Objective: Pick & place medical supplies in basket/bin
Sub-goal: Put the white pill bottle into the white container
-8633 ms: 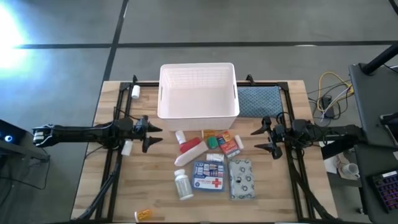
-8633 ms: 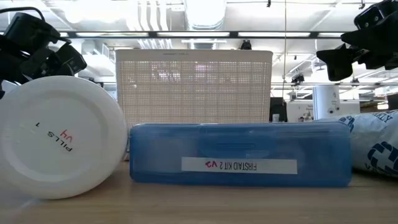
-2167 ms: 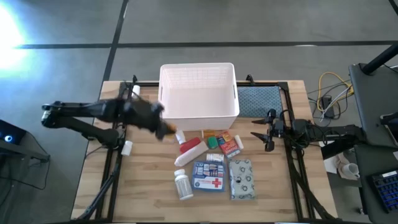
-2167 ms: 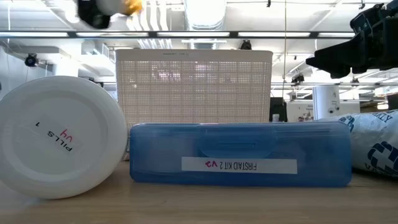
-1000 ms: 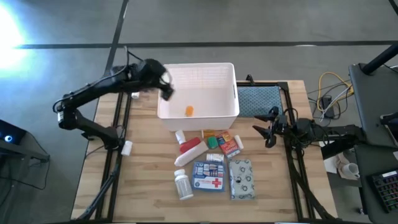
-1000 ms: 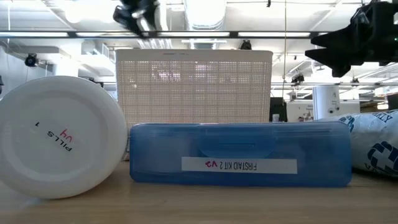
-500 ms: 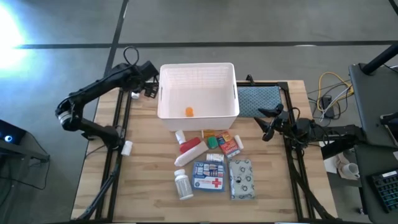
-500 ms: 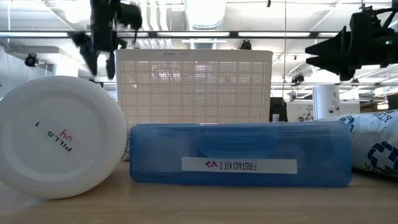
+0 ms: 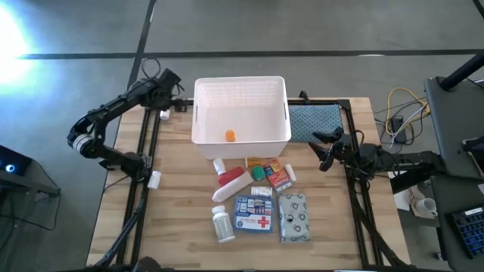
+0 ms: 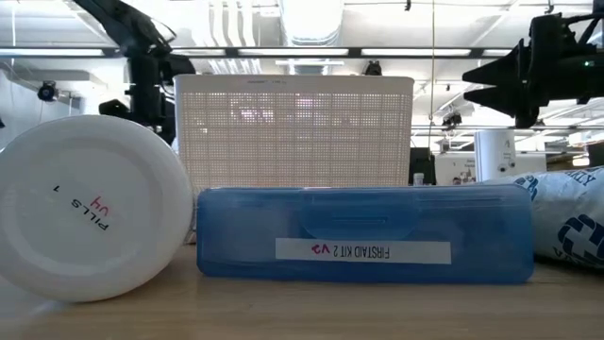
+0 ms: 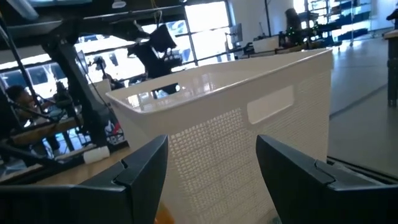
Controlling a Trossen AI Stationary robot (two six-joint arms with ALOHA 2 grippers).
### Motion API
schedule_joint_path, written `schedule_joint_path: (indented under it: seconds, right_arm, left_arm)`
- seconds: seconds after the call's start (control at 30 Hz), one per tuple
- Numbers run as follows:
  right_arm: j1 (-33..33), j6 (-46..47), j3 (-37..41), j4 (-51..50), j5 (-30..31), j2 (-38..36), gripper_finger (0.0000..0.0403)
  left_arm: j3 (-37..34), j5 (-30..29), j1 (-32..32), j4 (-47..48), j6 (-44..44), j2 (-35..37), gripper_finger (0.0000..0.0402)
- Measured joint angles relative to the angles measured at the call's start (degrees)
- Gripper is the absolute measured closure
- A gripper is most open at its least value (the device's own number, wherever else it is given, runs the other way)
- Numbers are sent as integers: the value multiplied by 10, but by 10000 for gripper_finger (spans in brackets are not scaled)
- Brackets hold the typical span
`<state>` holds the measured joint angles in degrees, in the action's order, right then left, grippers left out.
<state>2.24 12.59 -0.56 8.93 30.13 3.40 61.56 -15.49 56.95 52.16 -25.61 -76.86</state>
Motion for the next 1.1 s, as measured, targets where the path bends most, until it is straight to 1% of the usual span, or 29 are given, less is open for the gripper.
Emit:
schedule_joint_path:
  seconds: [0.07, 0.2, 0.33, 0.53, 0.63, 0.7, 0.83, 1.0, 1.07, 1.1]
  right_arm:
    - [0, 8, 0, 1, 0, 3, 170]
    - [0, 10, 0, 3, -1, 5, 170]
    - [0, 10, 0, 3, -1, 6, 170]
    - [0, 10, 0, 4, -1, 6, 170]
    - [0, 10, 0, 4, -1, 5, 170]
    - [0, 10, 0, 4, -2, 5, 170]
    - [0, 10, 0, 5, -5, 5, 170]
    - [0, 10, 0, 5, -6, 5, 170]
    - [0, 10, 0, 5, -5, 5, 170]
    - [0, 10, 0, 5, -6, 5, 170]
  left_arm:
    - [-3, -1, 0, -14, -44, -3, 119]
    - [-19, 3, 0, -60, -98, -14, 119]
    - [-24, 5, 14, -84, -171, -44, 119]
    - [10, 1, 51, -64, -229, -103, 119]
    - [35, -26, 55, -55, -247, -137, 119]
    - [57, -49, 56, -32, -241, -165, 119]
    - [104, -60, 63, 25, -222, -242, 119]
    - [184, -65, 61, 126, -107, -350, 119]
    - [224, -85, 61, 164, -69, -387, 119]
    - [242, -107, 61, 180, -52, -401, 119]
